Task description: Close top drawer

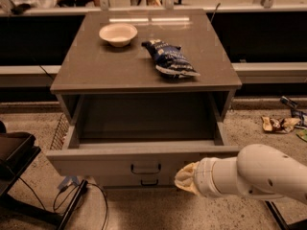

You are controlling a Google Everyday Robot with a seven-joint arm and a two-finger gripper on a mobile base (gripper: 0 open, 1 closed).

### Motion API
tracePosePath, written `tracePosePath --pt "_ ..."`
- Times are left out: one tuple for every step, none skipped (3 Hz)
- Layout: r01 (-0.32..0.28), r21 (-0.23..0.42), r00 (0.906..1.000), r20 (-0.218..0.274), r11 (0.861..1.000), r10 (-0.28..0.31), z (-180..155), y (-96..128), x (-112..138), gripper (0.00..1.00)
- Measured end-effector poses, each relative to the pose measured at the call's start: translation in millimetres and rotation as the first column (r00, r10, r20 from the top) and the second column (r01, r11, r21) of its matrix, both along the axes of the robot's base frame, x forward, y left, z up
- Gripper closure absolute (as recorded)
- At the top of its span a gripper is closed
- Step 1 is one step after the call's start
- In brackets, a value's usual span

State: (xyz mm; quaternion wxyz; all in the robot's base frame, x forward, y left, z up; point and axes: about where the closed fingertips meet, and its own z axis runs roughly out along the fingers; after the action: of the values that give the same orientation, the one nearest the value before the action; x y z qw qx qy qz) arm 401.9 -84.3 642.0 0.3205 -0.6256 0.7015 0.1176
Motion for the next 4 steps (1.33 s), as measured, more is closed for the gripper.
tracePosePath --pt "-0.009 0.003 1.0000 0.000 1.000 0.009 -5 6 26 1.00" --pt "-0.034 0.014 0.9994 -0.004 0.999 0.034 -18 25 91 1.00" --pt "-0.034 0.014 0.9994 -0.004 0.999 0.034 -18 25 91 1.00" --pt "-0.029 0.006 0.9995 0.006 1.000 0.029 -20 23 104 1.00"
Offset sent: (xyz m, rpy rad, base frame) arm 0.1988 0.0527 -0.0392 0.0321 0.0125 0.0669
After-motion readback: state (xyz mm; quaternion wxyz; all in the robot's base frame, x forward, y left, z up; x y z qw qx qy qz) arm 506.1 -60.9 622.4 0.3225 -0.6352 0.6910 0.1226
